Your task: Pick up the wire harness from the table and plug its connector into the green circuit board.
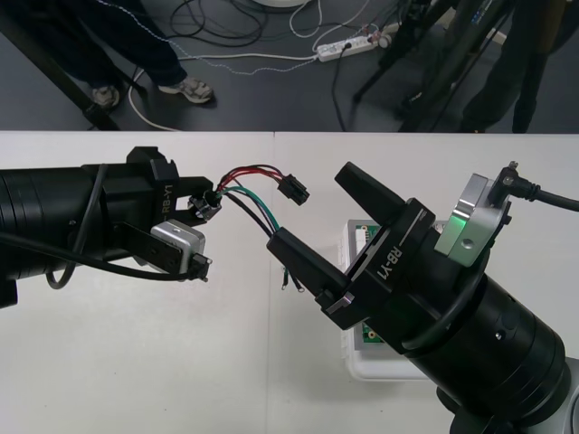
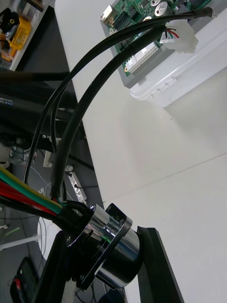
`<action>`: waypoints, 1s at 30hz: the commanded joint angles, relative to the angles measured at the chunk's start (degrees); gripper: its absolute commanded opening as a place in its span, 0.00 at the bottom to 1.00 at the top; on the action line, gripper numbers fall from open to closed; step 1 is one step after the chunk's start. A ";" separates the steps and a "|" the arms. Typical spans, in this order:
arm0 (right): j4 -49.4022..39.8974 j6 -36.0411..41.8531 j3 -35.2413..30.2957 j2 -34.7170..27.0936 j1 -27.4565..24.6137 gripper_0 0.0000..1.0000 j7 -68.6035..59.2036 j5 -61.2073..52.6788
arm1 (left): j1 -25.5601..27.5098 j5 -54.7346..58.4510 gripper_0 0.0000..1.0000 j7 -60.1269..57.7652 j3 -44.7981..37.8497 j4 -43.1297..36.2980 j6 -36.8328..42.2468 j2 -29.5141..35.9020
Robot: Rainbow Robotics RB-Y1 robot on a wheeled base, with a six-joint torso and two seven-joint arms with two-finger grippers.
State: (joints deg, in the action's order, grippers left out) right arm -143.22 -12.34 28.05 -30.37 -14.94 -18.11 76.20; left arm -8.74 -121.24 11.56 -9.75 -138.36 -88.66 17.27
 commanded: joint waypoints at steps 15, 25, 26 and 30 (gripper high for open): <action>3.47 1.35 1.75 2.86 5.71 1.00 -1.58 0.44 | 1.09 -0.23 0.00 2.77 2.01 -2.00 1.64 1.28; 4.70 2.14 1.83 3.56 7.64 1.00 -1.93 0.44 | 1.09 -0.14 0.00 2.77 2.01 -2.00 1.91 1.37; 4.79 2.23 1.75 3.56 7.91 1.00 -1.93 0.44 | 1.09 -0.23 0.00 2.77 2.01 -2.00 1.91 1.37; 4.88 2.41 1.83 3.30 7.82 1.00 -1.93 0.44 | 1.09 -0.23 0.00 2.77 2.01 -1.91 2.00 1.28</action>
State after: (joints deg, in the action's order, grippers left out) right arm -137.59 -10.47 28.48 -27.86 -8.35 -18.11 76.24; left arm -8.73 -121.26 11.56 -8.90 -138.36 -88.64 17.27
